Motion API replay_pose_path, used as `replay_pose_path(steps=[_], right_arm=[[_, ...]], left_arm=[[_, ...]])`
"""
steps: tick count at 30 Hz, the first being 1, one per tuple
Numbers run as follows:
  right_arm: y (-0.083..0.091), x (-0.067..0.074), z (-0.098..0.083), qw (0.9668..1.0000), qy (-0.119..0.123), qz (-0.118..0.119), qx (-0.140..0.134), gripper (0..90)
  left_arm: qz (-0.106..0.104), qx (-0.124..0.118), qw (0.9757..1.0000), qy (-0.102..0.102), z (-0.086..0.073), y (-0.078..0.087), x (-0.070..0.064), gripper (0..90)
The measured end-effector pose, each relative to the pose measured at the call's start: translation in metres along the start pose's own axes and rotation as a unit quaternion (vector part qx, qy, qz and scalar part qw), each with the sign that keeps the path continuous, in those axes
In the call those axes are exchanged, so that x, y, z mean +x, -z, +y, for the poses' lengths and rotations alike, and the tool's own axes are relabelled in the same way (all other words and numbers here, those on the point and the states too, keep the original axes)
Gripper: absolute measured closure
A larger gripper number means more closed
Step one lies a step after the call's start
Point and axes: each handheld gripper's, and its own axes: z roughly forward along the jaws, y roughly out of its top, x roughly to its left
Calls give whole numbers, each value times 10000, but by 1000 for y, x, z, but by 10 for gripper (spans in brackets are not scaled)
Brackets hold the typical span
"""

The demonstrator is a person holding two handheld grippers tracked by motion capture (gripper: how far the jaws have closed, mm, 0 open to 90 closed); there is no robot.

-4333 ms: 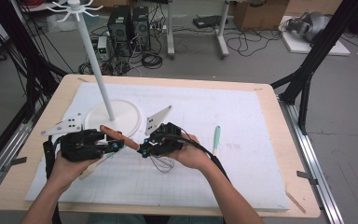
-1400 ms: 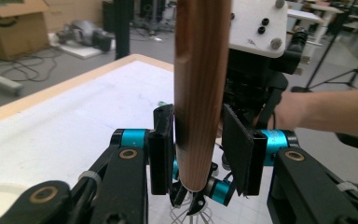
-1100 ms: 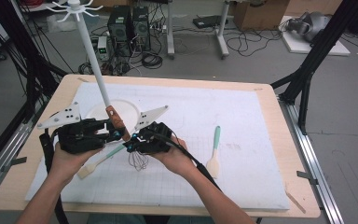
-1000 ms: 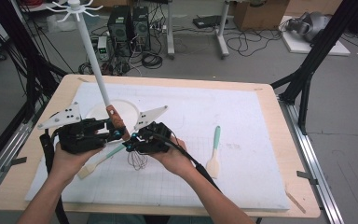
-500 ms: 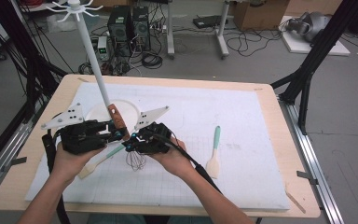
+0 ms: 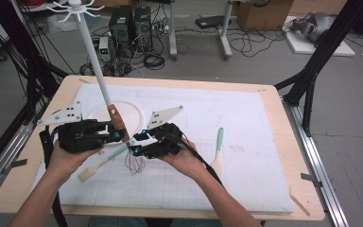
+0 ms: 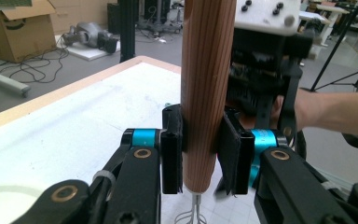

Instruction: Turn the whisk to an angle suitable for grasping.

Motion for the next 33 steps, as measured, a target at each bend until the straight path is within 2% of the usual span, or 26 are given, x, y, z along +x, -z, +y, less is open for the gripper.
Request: replay_pose_path(steps=[5, 11, 17, 28, 33], right_arm=[[21, -7, -4, 9994, -285, -122, -138, 423], [42, -13, -10, 9985, -353, -301, -287, 375], [54, -19, -22, 9979, -456, -386, -267, 305], [80, -26, -38, 9965, -530, -331, -552, 260], [86, -30, -43, 9959, -589, -409, -543, 259]], left_arm=[[-17, 24, 10000, -51, 6, 5, 4, 720], [-63, 69, 9999, -116, 8, 11, 7, 720], [-61, 116, 9998, -125, 7, 15, 10, 720], [-105, 205, 9995, -199, 9, 16, 14, 720], [-170, 191, 9994, -216, 8, 19, 17, 719]])
